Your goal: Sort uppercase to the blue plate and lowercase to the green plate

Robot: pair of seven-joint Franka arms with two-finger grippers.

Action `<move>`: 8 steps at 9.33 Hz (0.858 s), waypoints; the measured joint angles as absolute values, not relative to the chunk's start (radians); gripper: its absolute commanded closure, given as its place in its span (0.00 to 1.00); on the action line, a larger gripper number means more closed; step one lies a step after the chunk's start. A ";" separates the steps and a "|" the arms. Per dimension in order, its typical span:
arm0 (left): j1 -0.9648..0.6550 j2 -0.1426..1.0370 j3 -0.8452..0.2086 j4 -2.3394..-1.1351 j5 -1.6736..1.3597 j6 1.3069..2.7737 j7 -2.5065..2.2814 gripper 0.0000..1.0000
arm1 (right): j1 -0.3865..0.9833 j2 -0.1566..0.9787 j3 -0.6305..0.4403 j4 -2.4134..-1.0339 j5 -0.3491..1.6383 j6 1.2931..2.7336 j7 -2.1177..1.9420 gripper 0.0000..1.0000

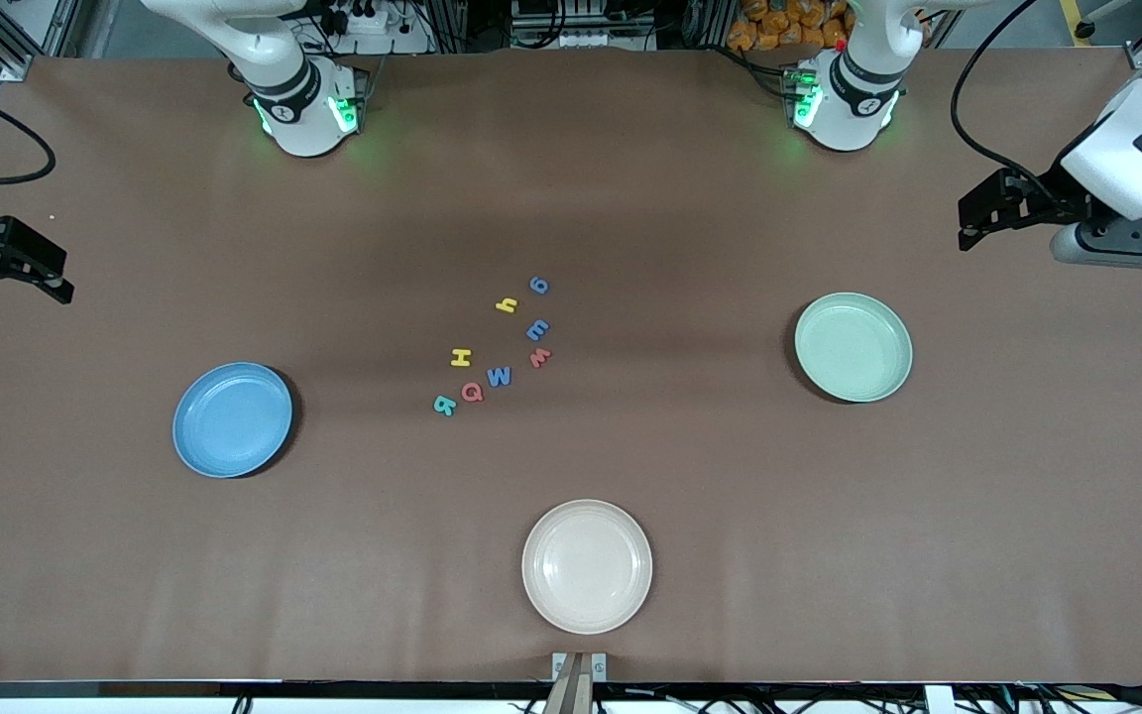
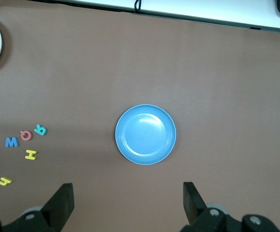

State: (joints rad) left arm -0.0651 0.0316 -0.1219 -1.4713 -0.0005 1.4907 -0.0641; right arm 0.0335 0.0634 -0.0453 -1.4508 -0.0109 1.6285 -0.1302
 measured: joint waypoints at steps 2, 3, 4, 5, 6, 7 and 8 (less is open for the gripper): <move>-0.065 0.032 -0.122 -1.471 0.000 1.491 -0.064 0.00 | 0.033 0.063 -0.045 -1.451 -0.010 1.629 -0.130 0.00; -0.065 0.032 -0.121 -1.471 0.000 1.491 -0.064 0.00 | 0.033 0.063 -0.045 -1.451 -0.009 1.629 -0.128 0.00; -0.064 0.032 -0.121 -1.471 0.000 1.491 -0.064 0.00 | 0.033 0.063 -0.045 -1.451 -0.009 1.629 -0.123 0.00; -0.064 0.032 -0.120 -1.471 0.000 1.491 -0.064 0.00 | 0.033 0.063 -0.045 -1.451 -0.007 1.629 -0.119 0.00; -0.064 0.032 -0.120 -1.471 0.000 1.491 -0.064 0.00 | 0.033 0.063 -0.045 -1.451 -0.007 1.628 -0.117 0.00; -0.064 0.032 -0.120 -1.471 0.000 1.491 -0.064 0.00 | 0.033 0.063 -0.045 -1.451 -0.007 1.628 -0.116 0.00; -0.064 0.032 -0.119 -1.471 0.000 1.491 -0.071 0.00 | 0.033 0.063 -0.045 -1.451 -0.007 1.628 -0.115 0.00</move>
State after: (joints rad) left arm -0.0636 0.0316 -0.1192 -1.4713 -0.0005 1.4907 -0.0709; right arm 0.0334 0.0634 -0.0454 -1.4509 -0.0065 1.6278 -0.1153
